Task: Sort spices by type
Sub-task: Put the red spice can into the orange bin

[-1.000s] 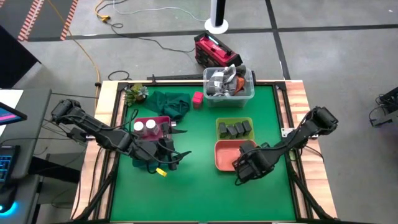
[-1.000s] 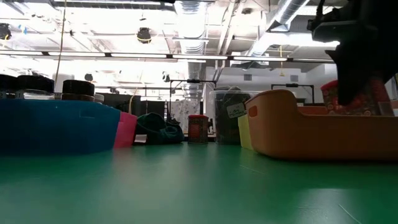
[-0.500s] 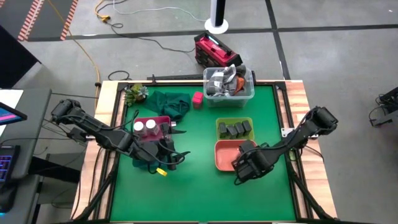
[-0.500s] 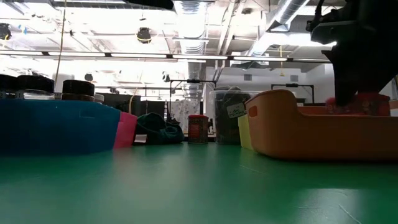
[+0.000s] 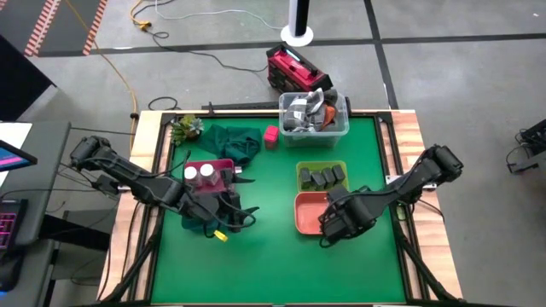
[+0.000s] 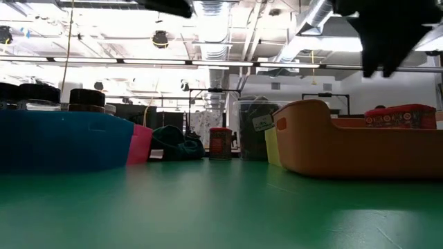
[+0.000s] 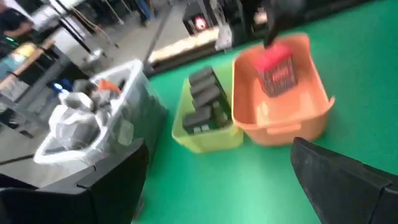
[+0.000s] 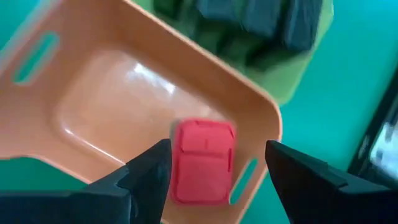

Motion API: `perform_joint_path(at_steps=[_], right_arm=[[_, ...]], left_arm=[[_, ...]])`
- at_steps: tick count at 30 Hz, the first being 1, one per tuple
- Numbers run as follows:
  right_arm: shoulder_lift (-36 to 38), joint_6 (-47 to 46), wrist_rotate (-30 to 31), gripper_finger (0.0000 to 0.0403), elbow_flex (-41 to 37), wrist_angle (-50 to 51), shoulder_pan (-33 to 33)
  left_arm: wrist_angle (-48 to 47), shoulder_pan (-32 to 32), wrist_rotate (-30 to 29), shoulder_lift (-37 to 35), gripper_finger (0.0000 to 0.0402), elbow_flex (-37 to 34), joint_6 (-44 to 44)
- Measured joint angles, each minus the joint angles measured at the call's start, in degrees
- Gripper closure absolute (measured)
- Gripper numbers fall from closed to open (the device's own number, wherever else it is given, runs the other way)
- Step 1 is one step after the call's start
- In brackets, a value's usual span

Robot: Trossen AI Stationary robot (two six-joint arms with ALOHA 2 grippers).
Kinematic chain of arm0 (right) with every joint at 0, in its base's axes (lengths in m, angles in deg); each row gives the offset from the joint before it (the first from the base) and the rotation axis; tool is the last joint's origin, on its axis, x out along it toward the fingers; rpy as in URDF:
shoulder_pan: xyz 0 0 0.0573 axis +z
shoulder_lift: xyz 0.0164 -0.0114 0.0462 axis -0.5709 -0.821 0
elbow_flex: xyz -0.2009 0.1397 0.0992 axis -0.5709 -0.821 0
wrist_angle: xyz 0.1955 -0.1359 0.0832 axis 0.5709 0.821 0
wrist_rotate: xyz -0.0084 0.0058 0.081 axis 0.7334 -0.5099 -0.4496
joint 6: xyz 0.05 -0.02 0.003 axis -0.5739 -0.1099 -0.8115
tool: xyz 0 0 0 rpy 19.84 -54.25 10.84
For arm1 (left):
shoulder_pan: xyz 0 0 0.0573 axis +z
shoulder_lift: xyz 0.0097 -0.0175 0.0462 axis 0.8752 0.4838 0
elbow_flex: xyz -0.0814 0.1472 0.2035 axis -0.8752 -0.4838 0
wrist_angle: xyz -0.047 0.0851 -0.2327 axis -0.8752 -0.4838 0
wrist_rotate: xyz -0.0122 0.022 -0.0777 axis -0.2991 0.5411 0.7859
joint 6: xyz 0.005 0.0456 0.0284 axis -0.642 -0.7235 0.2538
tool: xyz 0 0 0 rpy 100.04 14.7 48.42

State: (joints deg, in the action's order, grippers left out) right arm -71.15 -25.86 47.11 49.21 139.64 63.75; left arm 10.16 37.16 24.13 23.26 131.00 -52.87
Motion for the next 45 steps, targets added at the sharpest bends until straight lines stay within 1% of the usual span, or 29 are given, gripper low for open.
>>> perform_joint_path(at_steps=[3,5,9,12,15,17,20,24,27,34,38,45], right_arm=[[0.0,4.4,3.1,0.0117,2.6,0.0,-0.9],[0.0,6.9,5.9,0.0117,4.0,-0.4,-1.6],[0.0,13.3,11.3,0.0117,5.6,-2.8,-3.8],[0.0,18.3,16.0,0.0117,5.5,-3.0,-5.0],[0.2,23.4,16.7,0.0117,5.4,-2.1,-7.4],[0.8,27.7,18.1,0.0117,5.4,-2.6,-9.1],[3.3,34.1,20.1,0.0117,5.4,-3.4,-11.7],[8.5,39.3,25.6,0.0117,5.4,-3.5,-13.6],[12.6,41.2,27.7,0.0117,5.4,-3.4,-14.2],[19.4,42.6,30.8,0.0117,5.4,-2.6,-13.9],[21.5,44.8,31.7,0.0117,5.4,-2.4,-13.2],[23.2,49.1,31.9,0.0117,5.4,-2.5,-13.4]], left_arm=[[-3.8,3.0,5.1,0.0,0.0027,0.0,1.7],[-5.4,5.7,7.4,0.0,0.0027,0.0,3.3],[-4.4,12.4,9.2,0.1,0.0027,0.0,5.5],[-4.0,18.7,13.4,1.3,0.0027,0.0,8.7],[-2.9,25.3,18.0,5.0,0.0027,0.0,11.4],[0.0,29.5,20.3,8.2,0.0027,0.0,12.1],[2.7,35.3,21.1,13.0,0.0027,1.6,12.1],[1.3,41.4,22.6,18.9,0.0027,6.6,13.2],[0.5,43.6,23.9,22.9,0.0027,10.3,15.4],[0.6,45.2,24.0,30.7,0.0025,17.5,18.2],[-0.6,45.2,24.0,33.0,0.0018,19.2,18.6],[0.1,46.4,23.3,36.2,0.0013,19.3,20.0]])
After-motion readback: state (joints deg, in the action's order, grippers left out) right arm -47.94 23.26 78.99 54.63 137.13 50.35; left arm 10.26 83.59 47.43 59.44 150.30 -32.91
